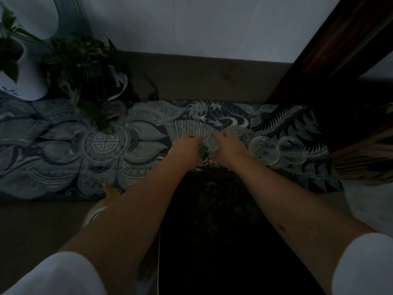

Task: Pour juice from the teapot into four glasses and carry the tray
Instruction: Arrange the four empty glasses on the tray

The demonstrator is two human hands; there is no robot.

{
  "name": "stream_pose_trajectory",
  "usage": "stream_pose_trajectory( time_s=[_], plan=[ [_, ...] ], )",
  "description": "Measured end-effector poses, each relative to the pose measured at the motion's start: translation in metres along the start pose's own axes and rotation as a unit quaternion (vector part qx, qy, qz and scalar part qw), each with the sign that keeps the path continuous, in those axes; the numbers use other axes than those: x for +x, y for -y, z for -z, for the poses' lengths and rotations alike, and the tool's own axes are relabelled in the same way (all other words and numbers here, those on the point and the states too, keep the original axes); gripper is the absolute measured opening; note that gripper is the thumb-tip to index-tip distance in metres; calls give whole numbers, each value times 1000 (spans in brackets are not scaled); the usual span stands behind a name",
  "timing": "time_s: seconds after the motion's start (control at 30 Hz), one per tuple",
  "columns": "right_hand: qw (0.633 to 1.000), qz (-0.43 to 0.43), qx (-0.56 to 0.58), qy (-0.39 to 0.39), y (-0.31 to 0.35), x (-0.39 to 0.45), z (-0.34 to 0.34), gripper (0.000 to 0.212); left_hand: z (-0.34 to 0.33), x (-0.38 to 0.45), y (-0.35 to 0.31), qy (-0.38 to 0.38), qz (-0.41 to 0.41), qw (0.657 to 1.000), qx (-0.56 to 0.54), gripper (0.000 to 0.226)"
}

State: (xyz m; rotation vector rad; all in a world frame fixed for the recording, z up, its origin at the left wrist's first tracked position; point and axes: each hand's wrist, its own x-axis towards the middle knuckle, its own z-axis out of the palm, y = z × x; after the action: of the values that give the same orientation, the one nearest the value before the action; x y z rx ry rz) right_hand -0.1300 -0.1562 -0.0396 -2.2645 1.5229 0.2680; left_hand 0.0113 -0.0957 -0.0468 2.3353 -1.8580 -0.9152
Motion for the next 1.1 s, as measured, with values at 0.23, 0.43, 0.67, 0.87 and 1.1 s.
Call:
stream_pose_trajectory(
  time_s=[0.23, 0.43, 0.67, 0.87, 1.1],
  plan=[
    [999, 27, 42, -19, -4, -5, -5, 86, 0, -1, -1, -19, 4, 1000, -8, 73],
    [996, 26, 80, -40, -4, -9, -4, 80, 14, -6, -9, -32, 29, 999, -27, 84],
    [993, 81, 51, -75, -13, -33, 12, 78, 36, -44, -18, -64, 5, 998, -5, 80],
    [986, 119, 79, -83, -31, -87, 26, 81, 28, -95, -37, -67, -15, 998, 10, 83],
    [990, 121, 33, -61, -67, -148, 22, 86, -25, -148, -59, -43, -17, 999, 12, 88]
  ],
)
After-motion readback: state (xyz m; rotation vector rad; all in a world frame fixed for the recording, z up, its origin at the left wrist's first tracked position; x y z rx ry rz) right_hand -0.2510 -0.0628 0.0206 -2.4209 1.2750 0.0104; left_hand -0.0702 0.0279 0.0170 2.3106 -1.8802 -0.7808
